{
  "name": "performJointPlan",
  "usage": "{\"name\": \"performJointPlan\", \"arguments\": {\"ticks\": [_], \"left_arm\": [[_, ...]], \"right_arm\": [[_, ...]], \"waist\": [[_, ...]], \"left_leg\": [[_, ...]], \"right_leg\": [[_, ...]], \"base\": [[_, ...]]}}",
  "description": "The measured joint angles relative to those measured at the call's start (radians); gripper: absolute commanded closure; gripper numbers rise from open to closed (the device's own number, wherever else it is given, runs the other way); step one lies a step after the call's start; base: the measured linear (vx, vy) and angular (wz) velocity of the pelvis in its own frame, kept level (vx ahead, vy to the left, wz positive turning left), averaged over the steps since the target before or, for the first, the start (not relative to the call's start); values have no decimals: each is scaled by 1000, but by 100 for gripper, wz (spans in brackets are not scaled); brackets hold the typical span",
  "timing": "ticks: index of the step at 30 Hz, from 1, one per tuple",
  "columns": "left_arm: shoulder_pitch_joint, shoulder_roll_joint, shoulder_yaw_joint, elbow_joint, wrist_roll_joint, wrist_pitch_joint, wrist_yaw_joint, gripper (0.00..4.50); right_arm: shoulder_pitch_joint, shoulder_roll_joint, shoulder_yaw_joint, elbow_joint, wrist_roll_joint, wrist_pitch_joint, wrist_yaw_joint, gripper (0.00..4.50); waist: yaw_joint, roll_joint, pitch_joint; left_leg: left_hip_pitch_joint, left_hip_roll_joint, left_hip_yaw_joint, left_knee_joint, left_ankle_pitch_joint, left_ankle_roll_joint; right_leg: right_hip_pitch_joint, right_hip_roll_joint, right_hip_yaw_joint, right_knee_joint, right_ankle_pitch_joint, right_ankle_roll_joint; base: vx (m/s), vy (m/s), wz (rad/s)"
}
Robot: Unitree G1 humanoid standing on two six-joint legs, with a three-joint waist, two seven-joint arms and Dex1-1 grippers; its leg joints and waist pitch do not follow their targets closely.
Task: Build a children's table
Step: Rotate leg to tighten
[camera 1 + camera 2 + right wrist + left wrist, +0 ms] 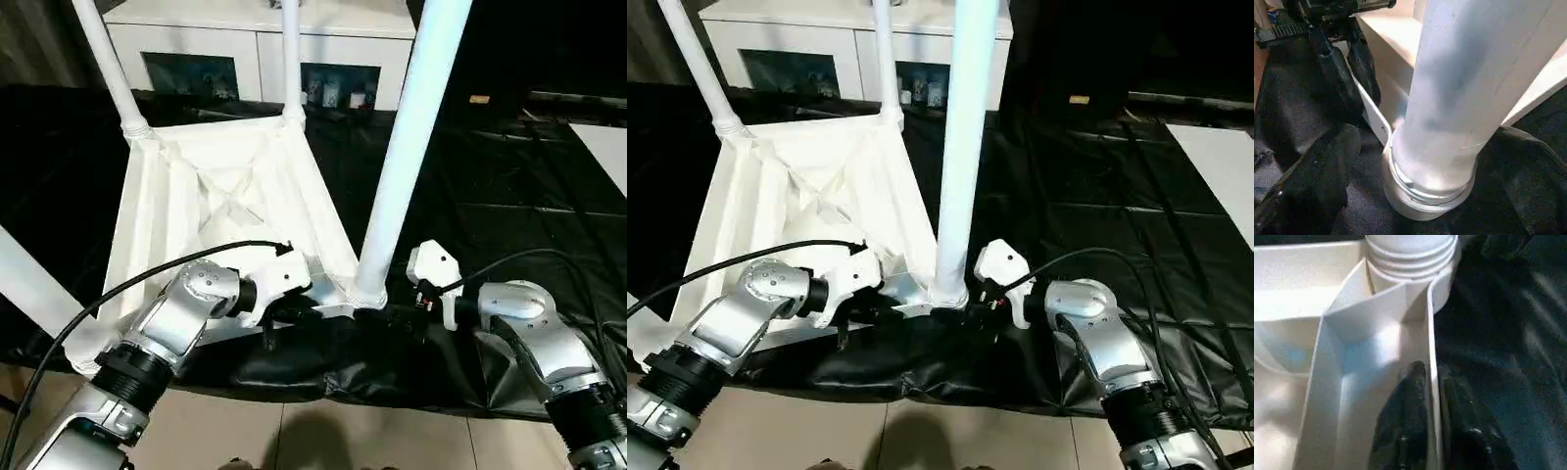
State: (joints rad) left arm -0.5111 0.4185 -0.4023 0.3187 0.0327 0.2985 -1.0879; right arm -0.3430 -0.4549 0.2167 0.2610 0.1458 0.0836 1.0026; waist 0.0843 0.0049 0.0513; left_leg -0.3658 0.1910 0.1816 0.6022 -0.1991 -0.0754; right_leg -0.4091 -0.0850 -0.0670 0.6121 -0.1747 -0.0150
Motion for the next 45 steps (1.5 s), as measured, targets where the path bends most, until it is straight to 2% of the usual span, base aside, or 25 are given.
{"name": "performJointPlan", "arguments": {"ticks": [3, 7, 8, 11, 25, 31, 42, 45], "left_arm": [[3, 7, -3, -10, 0, 8, -5, 446], [12, 24, -1, -28, -8, 21, -14, 446], [14, 30, -1, -34, -9, 24, -20, 450], [20, 38, -1, -44, -10, 23, -25, 450], [24, 43, -1, -52, -14, 26, -34, 450], [24, 43, -2, -52, -13, 27, -34, 450], [24, 44, -2, -53, -13, 32, -34, 450], [22, 31, 9, -40, -9, 42, -12, 450]], "right_arm": [[-6, 4, 1, 13, 0, -4, 5, 0], [-12, 12, 3, 36, 0, -9, 9, 0], [-14, 13, 7, 41, 0, -10, 11, 30], [-26, 19, 8, 74, 0, -14, 18, 42], [-72, 30, 22, 155, 0, -75, 83, 178], [-93, 31, 26, 191, -1, -95, 107, 196], [-108, 41, 26, 230, -12, -127, 116, 198], [-110, 68, 20, 263, -30, -156, 64, 198]], "waist": [[0, 0, 0], [1, -1, 0], [1, -1, 0], [1, -1, 0], [2, -2, 0], [2, -2, 0], [0, -4, -2], [-6, -5, -3]], "left_leg": [[0, 0, 0, 0, 0, 0], [0, 0, 0, 0, 0, 0], [0, 0, 0, 0, 0, 0], [0, 0, 0, 0, 0, 0], [0, 0, 0, 0, 0, 0], [0, 0, 0, 0, 0, 0], [1, 0, 0, 0, 0, 0], [4, 0, 0, 0, 0, 0]], "right_leg": [[0, 0, 0, 1, 0, 0], [0, 0, 0, 1, 0, 0], [0, 0, 0, 1, 0, 0], [0, 0, 0, 0, 0, 0], [0, 0, 0, 0, 0, 1], [0, 0, 0, 0, 0, 1], [1, 0, 0, 0, 0, 1], [3, 0, 0, 1, 0, 0]], "base": [[0, 0, 0], [0, 0, 0], [0, 0, 0], [0, 0, 0], [0, 0, 0], [0, 0, 0], [0, 0, 0], [0, 0, 0]]}}
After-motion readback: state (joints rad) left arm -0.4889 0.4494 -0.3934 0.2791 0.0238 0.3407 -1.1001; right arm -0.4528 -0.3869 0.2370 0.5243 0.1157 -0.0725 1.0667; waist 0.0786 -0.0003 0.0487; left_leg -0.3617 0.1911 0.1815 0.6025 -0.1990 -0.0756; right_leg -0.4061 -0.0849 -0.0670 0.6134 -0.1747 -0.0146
